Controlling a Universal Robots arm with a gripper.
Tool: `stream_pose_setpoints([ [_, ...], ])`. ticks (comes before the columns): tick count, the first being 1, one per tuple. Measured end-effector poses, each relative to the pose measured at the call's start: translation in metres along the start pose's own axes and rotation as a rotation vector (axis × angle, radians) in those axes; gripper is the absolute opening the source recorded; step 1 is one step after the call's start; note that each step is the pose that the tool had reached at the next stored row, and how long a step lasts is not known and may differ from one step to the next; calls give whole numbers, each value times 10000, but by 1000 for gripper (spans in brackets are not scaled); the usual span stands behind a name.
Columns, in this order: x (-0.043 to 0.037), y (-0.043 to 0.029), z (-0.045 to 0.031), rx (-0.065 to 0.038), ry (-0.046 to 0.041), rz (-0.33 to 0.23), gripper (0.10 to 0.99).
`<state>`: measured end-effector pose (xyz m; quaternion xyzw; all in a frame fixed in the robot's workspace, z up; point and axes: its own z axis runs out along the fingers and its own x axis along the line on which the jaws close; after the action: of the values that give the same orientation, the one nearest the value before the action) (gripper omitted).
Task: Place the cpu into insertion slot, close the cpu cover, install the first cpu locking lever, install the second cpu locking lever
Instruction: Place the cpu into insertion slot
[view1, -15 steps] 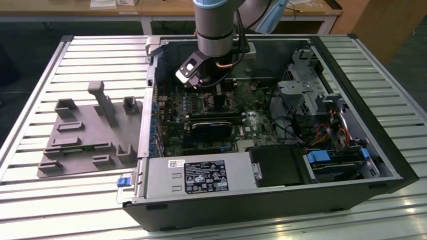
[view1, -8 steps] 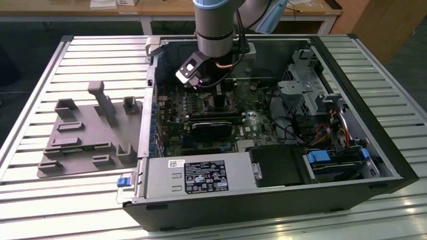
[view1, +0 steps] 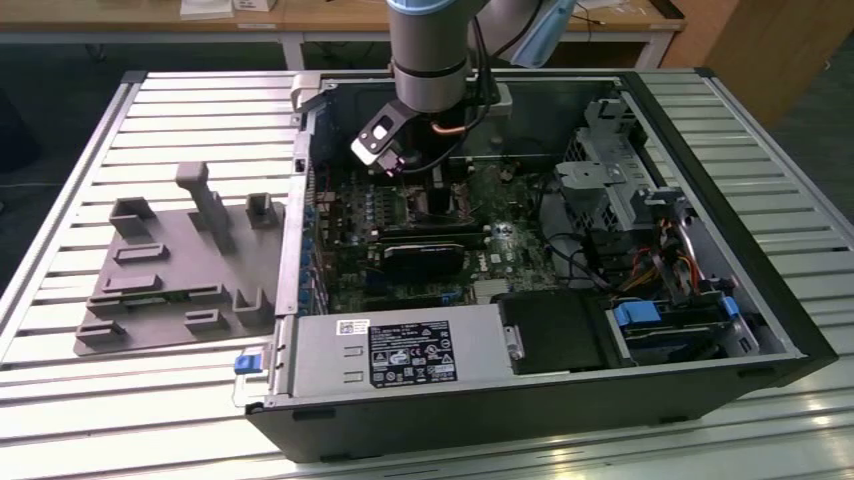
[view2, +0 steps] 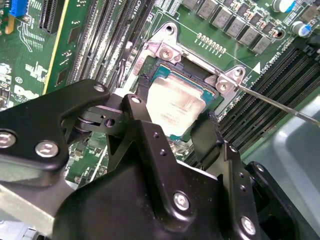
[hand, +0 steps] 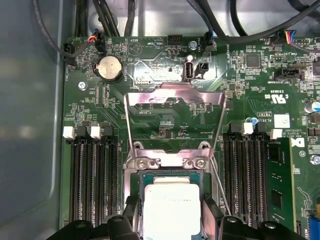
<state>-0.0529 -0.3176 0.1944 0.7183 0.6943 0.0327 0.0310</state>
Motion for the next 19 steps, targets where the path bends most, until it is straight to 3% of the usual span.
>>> stream_pose_setpoints([
  [12,1,14,-159,0,0,0,612],
  [19,1,15,-166,0,1,0,612],
])
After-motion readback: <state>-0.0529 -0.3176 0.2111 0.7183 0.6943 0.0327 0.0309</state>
